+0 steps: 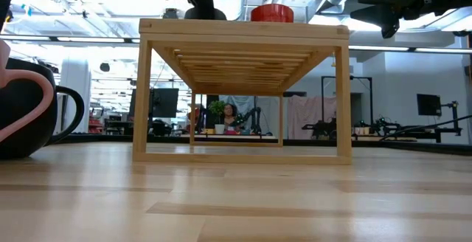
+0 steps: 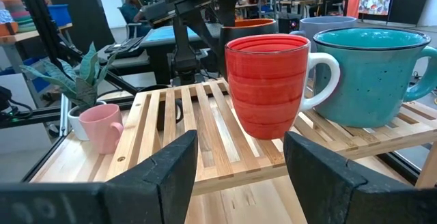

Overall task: Place coffee mugs
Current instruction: Put the orange mug on the shelf aligned with the light blue mug, then put the black mug on the shelf aligned with the orange mug

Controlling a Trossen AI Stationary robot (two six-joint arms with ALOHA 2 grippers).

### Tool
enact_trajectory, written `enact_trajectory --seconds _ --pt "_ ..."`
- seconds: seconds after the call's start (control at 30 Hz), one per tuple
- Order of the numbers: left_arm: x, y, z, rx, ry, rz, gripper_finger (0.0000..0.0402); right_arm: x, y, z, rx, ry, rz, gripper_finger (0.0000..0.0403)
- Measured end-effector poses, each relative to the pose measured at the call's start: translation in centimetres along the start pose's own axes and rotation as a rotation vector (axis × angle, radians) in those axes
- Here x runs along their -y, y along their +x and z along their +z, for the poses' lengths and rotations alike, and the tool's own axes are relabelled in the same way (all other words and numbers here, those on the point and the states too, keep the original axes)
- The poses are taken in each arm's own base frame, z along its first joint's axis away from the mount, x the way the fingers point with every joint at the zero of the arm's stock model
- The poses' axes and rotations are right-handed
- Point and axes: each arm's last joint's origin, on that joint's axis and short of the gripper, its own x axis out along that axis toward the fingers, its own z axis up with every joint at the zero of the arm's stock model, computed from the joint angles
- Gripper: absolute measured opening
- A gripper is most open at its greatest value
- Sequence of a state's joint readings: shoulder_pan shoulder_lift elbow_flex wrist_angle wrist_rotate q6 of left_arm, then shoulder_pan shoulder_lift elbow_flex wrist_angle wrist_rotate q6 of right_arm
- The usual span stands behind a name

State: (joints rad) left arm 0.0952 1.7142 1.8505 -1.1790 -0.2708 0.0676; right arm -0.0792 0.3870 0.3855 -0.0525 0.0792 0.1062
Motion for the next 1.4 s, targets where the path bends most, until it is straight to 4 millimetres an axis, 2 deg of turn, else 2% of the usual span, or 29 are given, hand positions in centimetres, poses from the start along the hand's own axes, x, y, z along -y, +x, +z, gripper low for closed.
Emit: enact_trajectory --seconds 0.23,0.4,0.67,0.9,1.07,1.2,1.3,1.4 --pt "-0.1 -0.3 0.2 0.024 0.005 0.000 0.0152 0.0 0.0 0.0 0.000 0.000 0.000 0.0244" --pt "-0.5 -1.6 0.8 0.074 -0.009 0.004 0.0160 0.0 0.0 0.0 0.000 0.000 0.000 0.0244" --pt "-1.5 -5.1 1.7 0.174 -0.037 0.012 0.0160 0.0 0.0 0.0 0.000 0.000 0.000 0.0244" --pt "-1.7 -8.6 0.9 0.190 -0.071 -0.001 0.0160 0.0 0.0 0.0 -0.001 -0.001 0.000 0.0244" --pt "-0.6 -11.3 -0.8 0.284 -0.064 -0.025 0.0160 0.0 0.0 0.0 -0.001 -0.001 0.000 0.0244" --pt "0.8 -12.9 -3.4 0.382 -0.073 -0.009 0.0160 0.0 0.0 0.0 -0.002 -0.001 0.000 0.0244" --pt "2.4 -12.9 -6.2 0.452 -0.049 -0.029 0.0160 0.0 0.0 0.0 -0.003 -0.001 0.000 0.0244" --pt "4.0 -11.5 -9.7 0.512 -0.020 -0.080 0.0160 0.0 0.0 0.0 -0.002 -0.001 0.000 0.0244"
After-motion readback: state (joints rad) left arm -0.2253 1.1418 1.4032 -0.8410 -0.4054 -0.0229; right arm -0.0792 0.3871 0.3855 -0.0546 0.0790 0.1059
